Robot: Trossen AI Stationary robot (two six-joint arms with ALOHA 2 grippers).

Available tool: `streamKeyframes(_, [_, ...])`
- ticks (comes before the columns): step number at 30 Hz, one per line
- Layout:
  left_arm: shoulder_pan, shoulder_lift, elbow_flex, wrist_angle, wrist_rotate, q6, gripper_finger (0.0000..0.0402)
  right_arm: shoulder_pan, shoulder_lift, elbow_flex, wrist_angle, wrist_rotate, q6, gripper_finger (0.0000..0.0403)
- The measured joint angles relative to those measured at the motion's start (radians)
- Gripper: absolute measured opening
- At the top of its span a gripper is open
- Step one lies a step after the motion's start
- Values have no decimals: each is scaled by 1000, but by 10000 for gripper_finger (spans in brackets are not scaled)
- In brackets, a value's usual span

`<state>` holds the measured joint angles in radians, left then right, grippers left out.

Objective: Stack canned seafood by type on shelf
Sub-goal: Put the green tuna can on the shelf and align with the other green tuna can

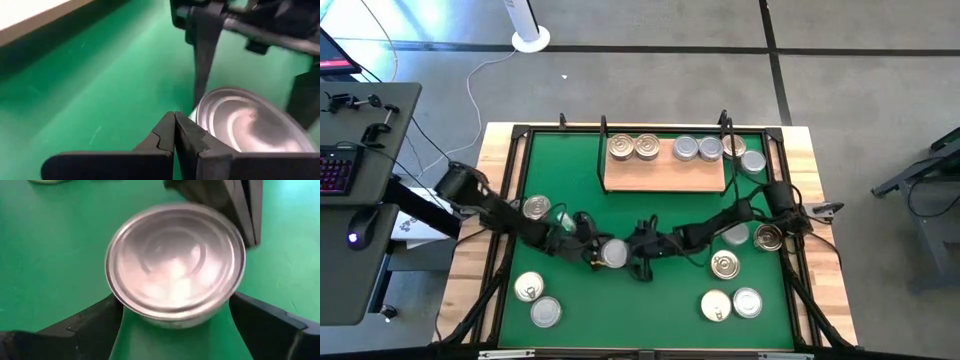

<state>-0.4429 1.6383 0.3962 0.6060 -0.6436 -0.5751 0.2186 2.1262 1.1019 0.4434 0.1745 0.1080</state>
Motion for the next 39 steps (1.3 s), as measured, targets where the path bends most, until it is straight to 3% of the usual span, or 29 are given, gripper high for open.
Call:
streamKeyframes(7, [-81,-199,1,-154,26,-33,0,48,0,-1,-36,115,16,353])
streamKeyframes(15, [-139,-333,0,-434,-8,-167,0,41,-2,-2,-54,114,32,353])
streamKeyframes(23, [-177,-344,39,-488,41,-132,0,22,-5,0,-69,48,-24,353])
streamKeyframes(27, [-189,-345,130,-645,69,-116,0,9,-5,36,-118,-3,-25,353])
streamKeyframes(31, [-209,-345,178,-773,156,-196,0,8,-5,52,-75,-69,-63,353])
streamKeyframes(34, [-215,-333,156,-778,220,-255,0,10,-5,53,-31,-82,-67,353])
streamKeyframes(39, [-209,-261,102,-661,216,-311,0,7,-4,53,16,-79,-83,353])
